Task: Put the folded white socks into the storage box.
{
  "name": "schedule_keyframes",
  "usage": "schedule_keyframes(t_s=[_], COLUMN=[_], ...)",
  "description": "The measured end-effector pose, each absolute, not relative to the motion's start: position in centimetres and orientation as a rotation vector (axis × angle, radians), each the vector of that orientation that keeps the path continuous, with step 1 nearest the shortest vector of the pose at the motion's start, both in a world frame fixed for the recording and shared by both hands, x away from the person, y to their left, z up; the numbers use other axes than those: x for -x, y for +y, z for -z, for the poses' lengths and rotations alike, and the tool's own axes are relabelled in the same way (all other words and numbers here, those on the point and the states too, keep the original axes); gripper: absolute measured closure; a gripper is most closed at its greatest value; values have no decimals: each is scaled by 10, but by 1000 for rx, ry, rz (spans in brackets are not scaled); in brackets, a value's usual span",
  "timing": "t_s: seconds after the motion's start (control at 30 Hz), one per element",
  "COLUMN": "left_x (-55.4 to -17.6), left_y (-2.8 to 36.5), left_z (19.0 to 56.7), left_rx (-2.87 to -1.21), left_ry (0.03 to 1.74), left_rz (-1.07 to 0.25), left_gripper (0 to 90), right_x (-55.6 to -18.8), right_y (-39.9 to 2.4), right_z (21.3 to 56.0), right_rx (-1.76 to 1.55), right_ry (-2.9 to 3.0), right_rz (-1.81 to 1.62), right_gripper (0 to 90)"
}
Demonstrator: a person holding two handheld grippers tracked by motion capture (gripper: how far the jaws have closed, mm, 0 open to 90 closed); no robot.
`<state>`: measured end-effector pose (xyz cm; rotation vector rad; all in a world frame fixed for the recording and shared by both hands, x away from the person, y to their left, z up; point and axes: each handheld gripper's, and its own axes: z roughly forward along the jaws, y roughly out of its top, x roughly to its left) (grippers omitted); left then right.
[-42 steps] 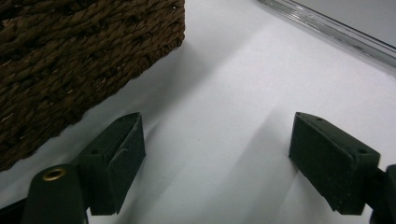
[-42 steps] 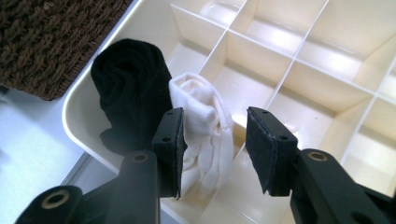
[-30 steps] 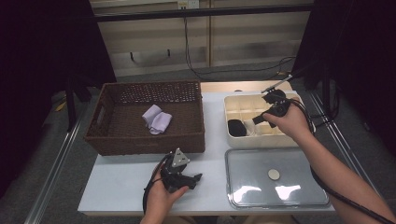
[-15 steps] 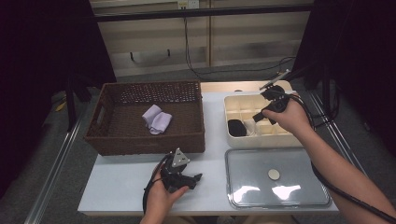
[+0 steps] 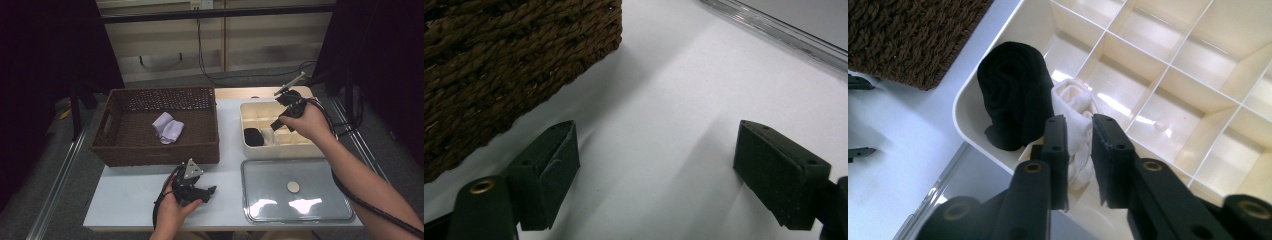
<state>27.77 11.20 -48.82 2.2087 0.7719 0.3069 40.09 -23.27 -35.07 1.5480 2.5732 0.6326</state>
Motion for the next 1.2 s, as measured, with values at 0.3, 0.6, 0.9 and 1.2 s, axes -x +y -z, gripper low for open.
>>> schedule_keyframes(t_s=[0.3,0.6,0.9,1.2], left_x=[-278,-278,-278,-278], left_y=[112,112,113,113], left_z=[488,488,488,488], left_rx=[-2211,-2207,-2222,-2222], left_ry=[770,775,762,763], left_rz=[-305,-298,-303,-305], left_gripper=[182,182,182,182], right_x=[-404,-407,-407,-409], right_y=[-231,-232,-228,-230], right_z=[357,371,392,411], right_rx=[-1548,-1576,-1581,-1590], right_ry=[2576,2570,2604,2611], right_rz=[-635,-649,-625,-609], right_gripper=[845,831,846,857])
